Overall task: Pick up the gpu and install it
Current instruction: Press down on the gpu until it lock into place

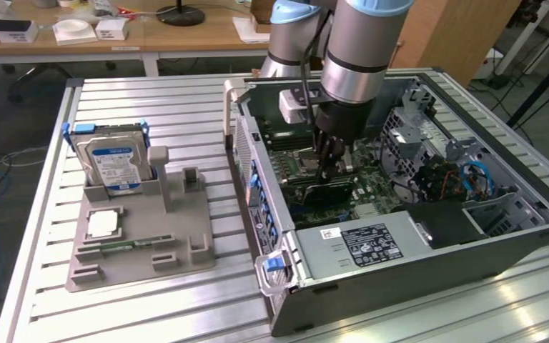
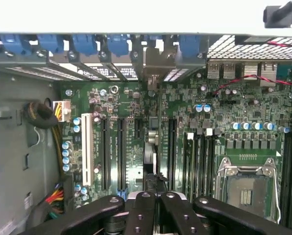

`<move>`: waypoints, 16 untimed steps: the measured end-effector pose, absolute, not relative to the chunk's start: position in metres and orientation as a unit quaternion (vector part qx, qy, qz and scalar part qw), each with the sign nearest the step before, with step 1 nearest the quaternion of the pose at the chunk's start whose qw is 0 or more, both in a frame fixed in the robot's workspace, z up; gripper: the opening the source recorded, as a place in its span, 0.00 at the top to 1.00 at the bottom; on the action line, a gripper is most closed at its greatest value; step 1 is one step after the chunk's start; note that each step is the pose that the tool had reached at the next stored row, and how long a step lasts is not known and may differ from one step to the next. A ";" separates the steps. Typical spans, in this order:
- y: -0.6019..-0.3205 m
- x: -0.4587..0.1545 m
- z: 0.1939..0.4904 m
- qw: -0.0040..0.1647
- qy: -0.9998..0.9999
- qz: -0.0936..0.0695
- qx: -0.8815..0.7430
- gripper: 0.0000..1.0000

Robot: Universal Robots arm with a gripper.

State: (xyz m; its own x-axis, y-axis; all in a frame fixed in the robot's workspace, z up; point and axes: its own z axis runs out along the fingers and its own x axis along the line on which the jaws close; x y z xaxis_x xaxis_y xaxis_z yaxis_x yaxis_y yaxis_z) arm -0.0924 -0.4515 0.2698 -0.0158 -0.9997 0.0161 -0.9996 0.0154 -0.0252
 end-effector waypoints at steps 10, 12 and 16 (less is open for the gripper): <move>-0.451 -0.098 0.265 0.003 0.712 -0.015 -0.702 0.89; -0.451 -0.098 0.264 0.003 0.712 -0.015 -0.702 0.89; -0.451 -0.098 0.263 0.003 0.712 -0.015 -0.702 0.89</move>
